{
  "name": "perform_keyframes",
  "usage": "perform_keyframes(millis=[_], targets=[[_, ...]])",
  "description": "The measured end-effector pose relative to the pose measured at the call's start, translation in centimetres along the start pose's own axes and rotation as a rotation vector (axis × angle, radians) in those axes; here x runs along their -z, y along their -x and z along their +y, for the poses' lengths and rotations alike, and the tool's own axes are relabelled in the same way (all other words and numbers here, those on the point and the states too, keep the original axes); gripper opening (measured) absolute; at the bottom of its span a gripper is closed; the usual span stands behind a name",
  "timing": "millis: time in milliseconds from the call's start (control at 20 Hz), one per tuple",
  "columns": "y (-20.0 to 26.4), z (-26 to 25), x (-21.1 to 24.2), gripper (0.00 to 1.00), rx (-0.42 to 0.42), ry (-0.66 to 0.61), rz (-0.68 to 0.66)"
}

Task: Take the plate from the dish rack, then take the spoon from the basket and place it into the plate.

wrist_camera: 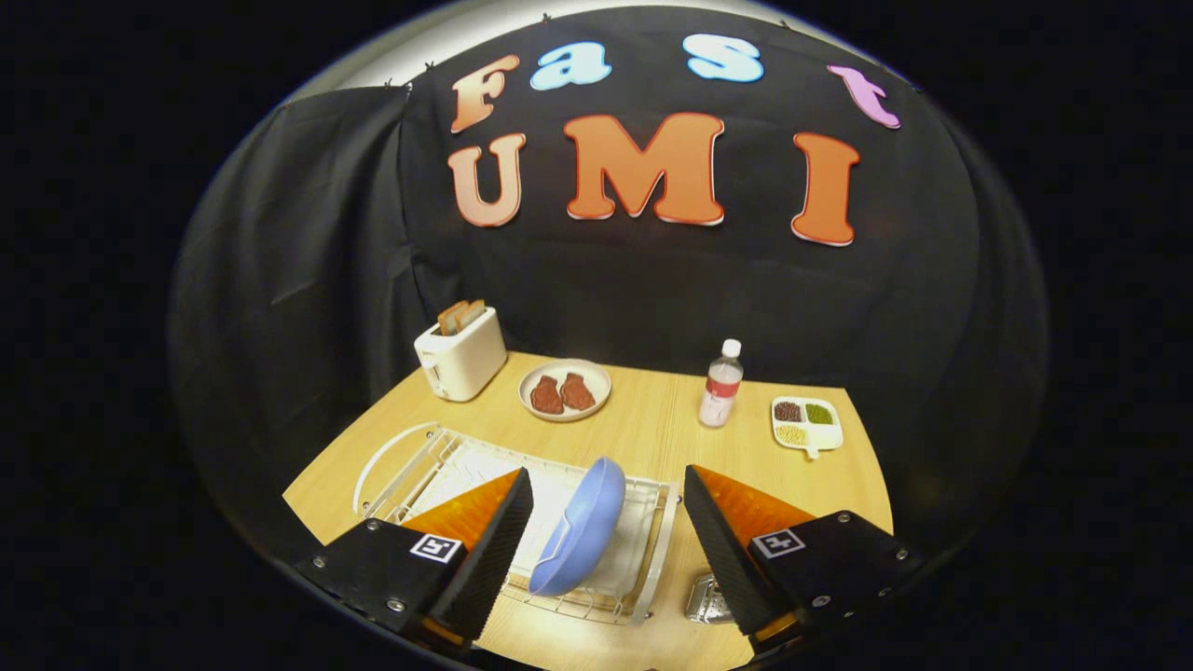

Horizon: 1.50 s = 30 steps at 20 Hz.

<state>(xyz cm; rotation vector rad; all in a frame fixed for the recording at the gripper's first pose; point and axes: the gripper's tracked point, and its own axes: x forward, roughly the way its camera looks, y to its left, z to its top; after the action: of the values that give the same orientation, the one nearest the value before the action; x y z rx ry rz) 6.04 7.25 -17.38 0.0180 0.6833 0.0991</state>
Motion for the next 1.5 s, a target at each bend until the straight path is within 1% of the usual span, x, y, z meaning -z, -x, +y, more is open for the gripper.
perform_keyframes(millis=[100, 200, 250, 400, 550, 650, 700, 750, 800, 850, 1000, 1100, 1150, 1300, 1500], targets=[[-1.6, 0.6, 2.0, 0.94, 0.002, -0.003, 0.106], [-3.3, 0.8, 3.1, 0.91, 0.015, -0.024, 0.191], [-3.8, 1.1, 3.8, 0.86, 0.015, -0.037, 0.227], [-5.7, 1.2, 5.4, 0.78, 0.03, -0.077, 0.329], [-7.0, 1.4, 6.2, 0.7, 0.037, -0.117, 0.396], [-7.7, 1.4, 6.6, 0.69, 0.049, -0.134, 0.428], [-8.0, 1.3, 6.9, 0.66, 0.062, -0.144, 0.445], [-8.2, 1.4, 7.4, 0.57, 0.073, -0.149, 0.464], [-8.3, 1.4, 7.8, 0.51, 0.084, -0.149, 0.481], [-8.3, 1.5, 8.1, 0.42, 0.095, -0.14, 0.492], [-8.2, 1.1, 8.3, 0.34, 0.144, -0.135, 0.499], [-7.8, 0.3, 8.3, 0.31, 0.209, -0.17, 0.516], [-7.7, -0.2, 7.8, 0.28, 0.235, -0.179, 0.512], [-7.0, -1.1, 6.3, 0.26, 0.305, -0.141, 0.462], [-5.9, -1.3, 6.1, 0.24, 0.38, -0.103, 0.449]])
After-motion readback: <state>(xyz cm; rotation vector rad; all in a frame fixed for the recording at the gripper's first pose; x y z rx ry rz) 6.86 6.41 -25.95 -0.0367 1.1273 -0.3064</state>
